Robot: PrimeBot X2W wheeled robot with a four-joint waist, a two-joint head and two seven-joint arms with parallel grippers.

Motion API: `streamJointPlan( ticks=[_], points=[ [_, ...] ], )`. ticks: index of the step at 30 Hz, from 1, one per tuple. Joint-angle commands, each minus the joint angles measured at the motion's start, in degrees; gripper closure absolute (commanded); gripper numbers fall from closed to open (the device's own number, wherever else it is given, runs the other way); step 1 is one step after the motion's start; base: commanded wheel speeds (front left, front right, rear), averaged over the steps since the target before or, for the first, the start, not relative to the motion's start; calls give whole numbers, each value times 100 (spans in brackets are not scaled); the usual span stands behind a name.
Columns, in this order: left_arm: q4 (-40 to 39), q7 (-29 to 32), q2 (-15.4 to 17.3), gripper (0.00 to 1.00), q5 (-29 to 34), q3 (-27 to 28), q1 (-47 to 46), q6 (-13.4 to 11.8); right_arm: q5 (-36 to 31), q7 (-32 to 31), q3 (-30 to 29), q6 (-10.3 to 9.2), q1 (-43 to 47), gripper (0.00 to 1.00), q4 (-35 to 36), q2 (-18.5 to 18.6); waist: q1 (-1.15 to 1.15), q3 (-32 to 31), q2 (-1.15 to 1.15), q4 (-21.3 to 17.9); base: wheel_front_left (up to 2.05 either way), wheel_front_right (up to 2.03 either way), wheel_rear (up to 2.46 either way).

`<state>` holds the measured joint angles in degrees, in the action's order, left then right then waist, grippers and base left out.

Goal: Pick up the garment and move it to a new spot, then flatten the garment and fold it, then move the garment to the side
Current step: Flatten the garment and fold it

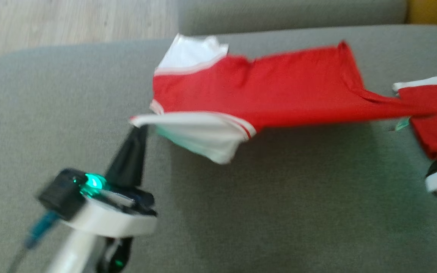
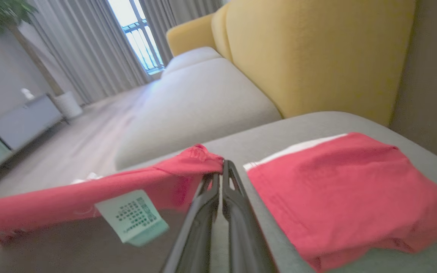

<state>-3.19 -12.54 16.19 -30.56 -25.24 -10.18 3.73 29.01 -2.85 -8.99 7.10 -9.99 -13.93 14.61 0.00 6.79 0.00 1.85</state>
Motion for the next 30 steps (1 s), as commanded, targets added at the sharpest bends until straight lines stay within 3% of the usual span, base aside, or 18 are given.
streamJointPlan(
  ticks=[1,6,11,16,21,25,30],
  points=[
    [-408,118,149,100,-318,403,-362,63,453,-297,108,39,-13,100,644,285,0,-245,0,-132,0,0,0],
    [-1136,938,304,100,-1492,879,-1270,197,1640,-1332,-246,39,-175,100,2135,809,0,-449,0,-225,0,0,0],
    [-1318,1809,468,100,-2250,1306,-2603,26,1802,-2036,-750,39,-838,100,2629,1288,0,-412,0,-251,0,0,0],
    [-833,2443,468,100,-2545,1287,-3640,-156,1793,-2346,-689,39,-1738,100,2283,1473,0,-207,0,-259,0,0,0],
    [562,2849,309,100,-2427,990,-5133,-128,1443,-2402,-37,39,-3402,100,1223,1236,0,423,0,-261,0,0,0],
    [1324,2695,205,100,-2129,790,-5835,39,1079,-2155,300,39,-4226,100,640,1027,0,783,0,-257,0,0,0],
    [2356,1910,-62,100,-1704,612,-6920,259,508,-1250,579,39,-5409,100,-225,943,0,1224,0,-189,0,0,0]
  ],
)
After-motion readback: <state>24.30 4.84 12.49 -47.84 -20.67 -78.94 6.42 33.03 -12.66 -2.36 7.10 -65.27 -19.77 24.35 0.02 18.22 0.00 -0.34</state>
